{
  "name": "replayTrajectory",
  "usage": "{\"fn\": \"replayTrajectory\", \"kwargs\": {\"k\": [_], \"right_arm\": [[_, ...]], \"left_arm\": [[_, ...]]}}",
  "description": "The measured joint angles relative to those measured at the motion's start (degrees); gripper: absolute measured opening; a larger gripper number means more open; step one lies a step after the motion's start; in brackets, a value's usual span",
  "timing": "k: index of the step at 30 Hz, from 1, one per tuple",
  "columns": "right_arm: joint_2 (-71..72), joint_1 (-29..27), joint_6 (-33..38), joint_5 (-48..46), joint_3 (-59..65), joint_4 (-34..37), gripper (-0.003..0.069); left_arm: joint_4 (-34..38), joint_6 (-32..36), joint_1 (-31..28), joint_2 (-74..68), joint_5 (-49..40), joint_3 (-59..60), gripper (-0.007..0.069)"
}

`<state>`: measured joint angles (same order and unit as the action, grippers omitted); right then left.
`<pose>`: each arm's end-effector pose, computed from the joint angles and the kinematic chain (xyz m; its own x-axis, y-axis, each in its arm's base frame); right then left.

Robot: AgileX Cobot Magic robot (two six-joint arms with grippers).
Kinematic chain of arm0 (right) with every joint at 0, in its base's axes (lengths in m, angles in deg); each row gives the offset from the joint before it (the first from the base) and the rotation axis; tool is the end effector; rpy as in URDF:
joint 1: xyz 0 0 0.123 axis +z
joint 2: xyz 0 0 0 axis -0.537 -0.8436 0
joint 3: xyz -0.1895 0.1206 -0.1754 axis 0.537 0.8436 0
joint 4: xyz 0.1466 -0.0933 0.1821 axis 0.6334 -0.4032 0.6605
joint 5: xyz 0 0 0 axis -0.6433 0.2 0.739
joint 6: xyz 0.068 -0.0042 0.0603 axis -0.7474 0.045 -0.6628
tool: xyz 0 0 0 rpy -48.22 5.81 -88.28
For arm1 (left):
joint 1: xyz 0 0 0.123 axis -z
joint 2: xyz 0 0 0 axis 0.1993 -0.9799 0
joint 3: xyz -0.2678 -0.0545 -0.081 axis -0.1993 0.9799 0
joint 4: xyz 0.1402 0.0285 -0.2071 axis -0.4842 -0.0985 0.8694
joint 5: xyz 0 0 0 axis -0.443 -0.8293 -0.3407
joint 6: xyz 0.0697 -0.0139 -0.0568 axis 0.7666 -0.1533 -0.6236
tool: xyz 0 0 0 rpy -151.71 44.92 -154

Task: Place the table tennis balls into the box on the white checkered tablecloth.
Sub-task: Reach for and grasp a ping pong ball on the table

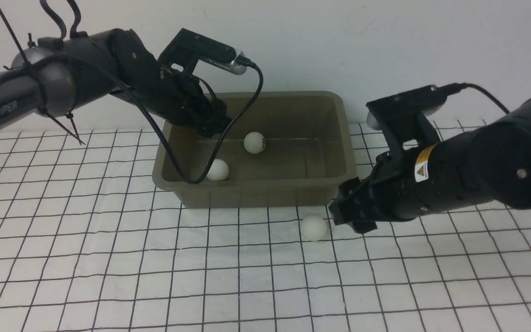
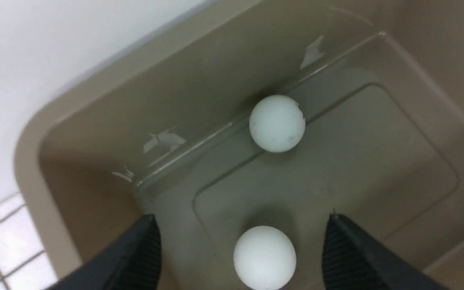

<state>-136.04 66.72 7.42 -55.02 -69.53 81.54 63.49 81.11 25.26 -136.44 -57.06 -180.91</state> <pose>0.2667 0.1834 0.2408 -0.8011 -0.3135 -0.5099 -0.4240 0.8985 0.1139 0.4355 -0.1232 0.2587 -0.5973 0.3676 -0.7128 0.4963 0.8676 0.0316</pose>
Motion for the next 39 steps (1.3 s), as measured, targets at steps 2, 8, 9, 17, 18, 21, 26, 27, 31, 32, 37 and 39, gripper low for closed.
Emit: {"fn": "replayTrajectory", "kwargs": {"k": [2,8,9,17,18,21,26,27,31,32,37,39], "right_arm": [[-2.30,1.21,-1.36,0.74,0.00,-0.21,0.0441],[-9.19,3.73,-7.63,4.49,-0.12,-0.78,0.0441],[-10.00,3.73,-8.70,4.54,-0.27,-1.71,0.0441],[-12.78,3.73,-17.55,4.65,-5.21,-11.84,0.0441],[-13.09,3.73,-18.62,4.29,-5.99,-13.56,0.0441],[-14.35,3.73,-21.86,3.33,-7.54,-17.65,0.0441],[-16.34,3.73,-24.26,2.24,-9.39,-19.83,0.0441],[-16.64,3.73,-24.55,1.87,-9.62,-19.97,0.0441],[-18.03,3.73,-25.24,1.37,-10.32,-19.97,0.0441],[-18.11,3.73,-25.35,1.43,-10.32,-19.97,0.0441],[-18.66,3.73,-25.46,1.44,-10.32,-20.28,0.0441],[-18.87,3.73,-25.46,1.57,-10.32,-20.62,0.0441]], "left_arm": [[0.00,0.00,0.00,1.87,-0.26,0.00,0.0480],[-0.96,0.05,0.00,7.55,-1.72,-0.05,0.0480],[-1.08,0.05,0.00,8.19,-2.26,-0.10,0.0480],[-1.44,0.17,0.00,10.22,-6.64,-0.16,0.0482],[-1.45,0.17,0.00,10.22,-6.69,-0.16,0.0482],[-1.50,0.17,0.00,10.47,-6.69,-0.16,0.0482],[-1.45,0.17,0.00,11.62,-6.76,-0.16,0.0482],[-1.45,0.17,0.00,11.77,-6.76,-0.16,0.0482],[-1.45,0.17,0.00,12.30,-6.76,-0.16,0.0482],[-1.45,0.17,0.00,12.30,-6.76,-0.16,0.0482],[-1.45,0.17,0.00,12.30,-6.76,-0.16,0.0482],[-1.45,0.17,0.00,12.30,-6.76,-0.16,0.0482]]}}
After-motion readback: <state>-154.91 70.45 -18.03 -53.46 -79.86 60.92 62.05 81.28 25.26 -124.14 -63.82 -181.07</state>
